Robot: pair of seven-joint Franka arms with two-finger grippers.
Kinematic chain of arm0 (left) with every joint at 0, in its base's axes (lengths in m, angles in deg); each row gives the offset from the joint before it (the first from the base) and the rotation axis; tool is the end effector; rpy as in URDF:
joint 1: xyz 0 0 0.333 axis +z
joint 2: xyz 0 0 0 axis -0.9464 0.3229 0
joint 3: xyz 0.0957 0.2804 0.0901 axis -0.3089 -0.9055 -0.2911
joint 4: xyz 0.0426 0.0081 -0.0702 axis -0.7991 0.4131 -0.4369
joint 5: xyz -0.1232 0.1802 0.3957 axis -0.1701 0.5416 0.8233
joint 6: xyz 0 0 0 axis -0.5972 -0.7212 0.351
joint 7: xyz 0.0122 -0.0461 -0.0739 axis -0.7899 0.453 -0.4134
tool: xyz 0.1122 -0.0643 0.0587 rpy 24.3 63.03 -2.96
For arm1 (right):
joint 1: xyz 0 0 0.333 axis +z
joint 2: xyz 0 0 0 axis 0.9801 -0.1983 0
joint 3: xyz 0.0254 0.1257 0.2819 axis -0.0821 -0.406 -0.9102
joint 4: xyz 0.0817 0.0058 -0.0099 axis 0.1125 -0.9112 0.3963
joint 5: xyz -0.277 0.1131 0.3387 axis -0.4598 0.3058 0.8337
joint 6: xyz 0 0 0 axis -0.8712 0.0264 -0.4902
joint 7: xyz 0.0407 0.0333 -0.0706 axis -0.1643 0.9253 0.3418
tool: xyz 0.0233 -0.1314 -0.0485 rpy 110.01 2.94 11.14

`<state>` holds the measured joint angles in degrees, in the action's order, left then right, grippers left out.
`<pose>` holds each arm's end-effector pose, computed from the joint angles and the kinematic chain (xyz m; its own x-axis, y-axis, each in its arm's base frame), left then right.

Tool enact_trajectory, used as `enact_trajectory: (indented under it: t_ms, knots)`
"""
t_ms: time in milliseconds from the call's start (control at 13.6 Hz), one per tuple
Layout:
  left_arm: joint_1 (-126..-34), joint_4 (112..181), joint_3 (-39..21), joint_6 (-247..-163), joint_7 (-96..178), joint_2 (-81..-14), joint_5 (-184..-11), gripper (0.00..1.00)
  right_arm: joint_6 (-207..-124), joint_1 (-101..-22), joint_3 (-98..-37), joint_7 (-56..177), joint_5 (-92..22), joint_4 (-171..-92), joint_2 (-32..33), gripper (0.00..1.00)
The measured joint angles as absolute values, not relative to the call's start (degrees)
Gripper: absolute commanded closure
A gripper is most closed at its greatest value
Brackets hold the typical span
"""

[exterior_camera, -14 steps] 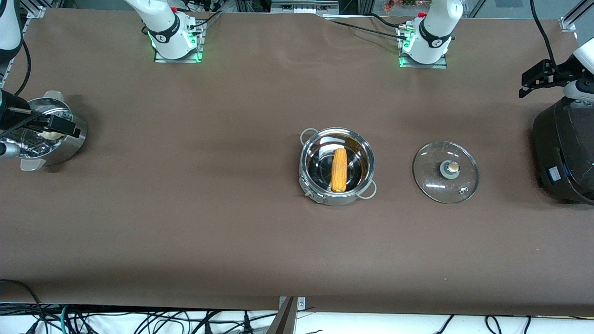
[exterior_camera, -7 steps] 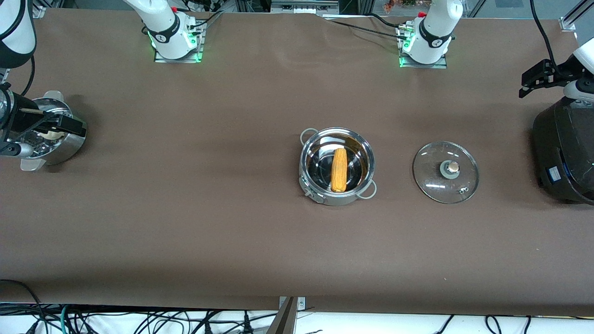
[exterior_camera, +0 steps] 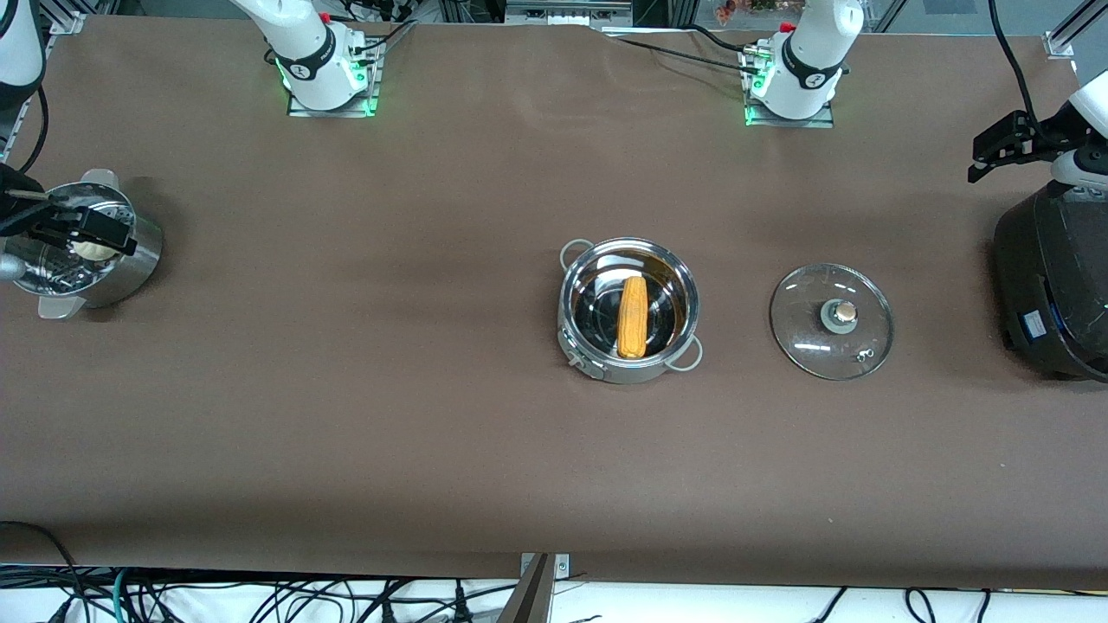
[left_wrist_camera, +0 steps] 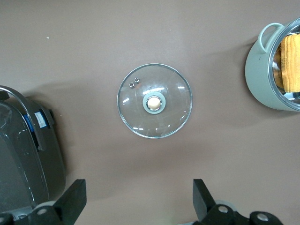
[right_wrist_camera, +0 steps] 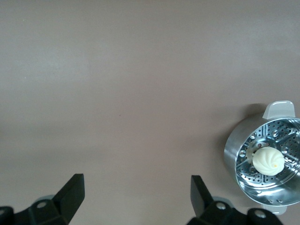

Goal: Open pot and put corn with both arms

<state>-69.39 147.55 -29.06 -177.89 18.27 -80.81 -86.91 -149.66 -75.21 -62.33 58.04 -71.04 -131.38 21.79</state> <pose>0.5683 0.0411 0.5690 0.9748 -0.2182 -0.0454 -0.2189 -0.9757 -0.0112 0.6265 -0.0788 0.4843 0.9958 -0.0851 -0.0348 -0.0852 -0.9964 -0.0016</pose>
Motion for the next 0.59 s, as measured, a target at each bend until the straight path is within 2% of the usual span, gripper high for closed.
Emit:
enact_trajectory:
  t_ms: [587]
  knots:
    - [-69.39, 147.55, -29.06, -177.89, 18.27, -80.81, -86.91, 0.00, -150.56, -75.42, -63.46, 58.05, -71.04, -133.42, 22.88, 0.00]
